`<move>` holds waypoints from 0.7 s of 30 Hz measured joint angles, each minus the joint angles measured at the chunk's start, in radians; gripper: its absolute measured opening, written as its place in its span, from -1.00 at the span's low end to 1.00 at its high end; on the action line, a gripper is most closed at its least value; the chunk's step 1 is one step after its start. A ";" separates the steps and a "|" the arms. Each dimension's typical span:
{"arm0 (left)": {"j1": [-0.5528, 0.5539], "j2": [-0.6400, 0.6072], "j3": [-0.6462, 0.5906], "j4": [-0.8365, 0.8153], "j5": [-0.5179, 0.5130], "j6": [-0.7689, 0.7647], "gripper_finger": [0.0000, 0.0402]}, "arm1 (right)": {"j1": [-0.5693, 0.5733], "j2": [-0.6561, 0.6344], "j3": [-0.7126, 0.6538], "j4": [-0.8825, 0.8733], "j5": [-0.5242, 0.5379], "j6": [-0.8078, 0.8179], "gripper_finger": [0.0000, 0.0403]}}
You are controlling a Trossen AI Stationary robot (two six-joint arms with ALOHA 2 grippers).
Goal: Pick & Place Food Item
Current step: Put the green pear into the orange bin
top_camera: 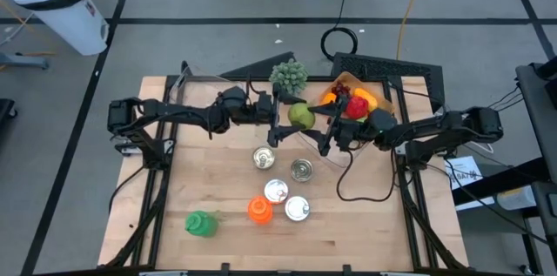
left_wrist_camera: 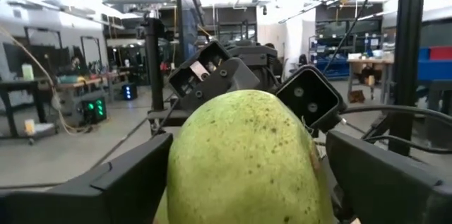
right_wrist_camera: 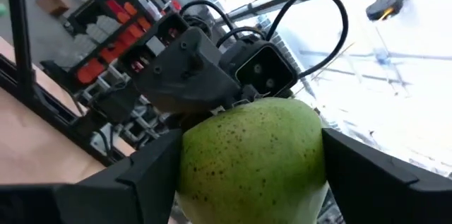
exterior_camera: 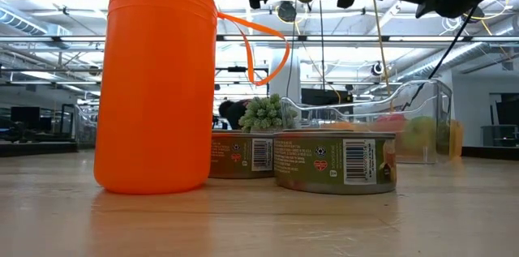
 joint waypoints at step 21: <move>0.067 -0.382 0.001 -0.661 -0.162 0.041 0.94 | -0.128 -0.302 -0.123 -0.589 0.655 0.443 0.40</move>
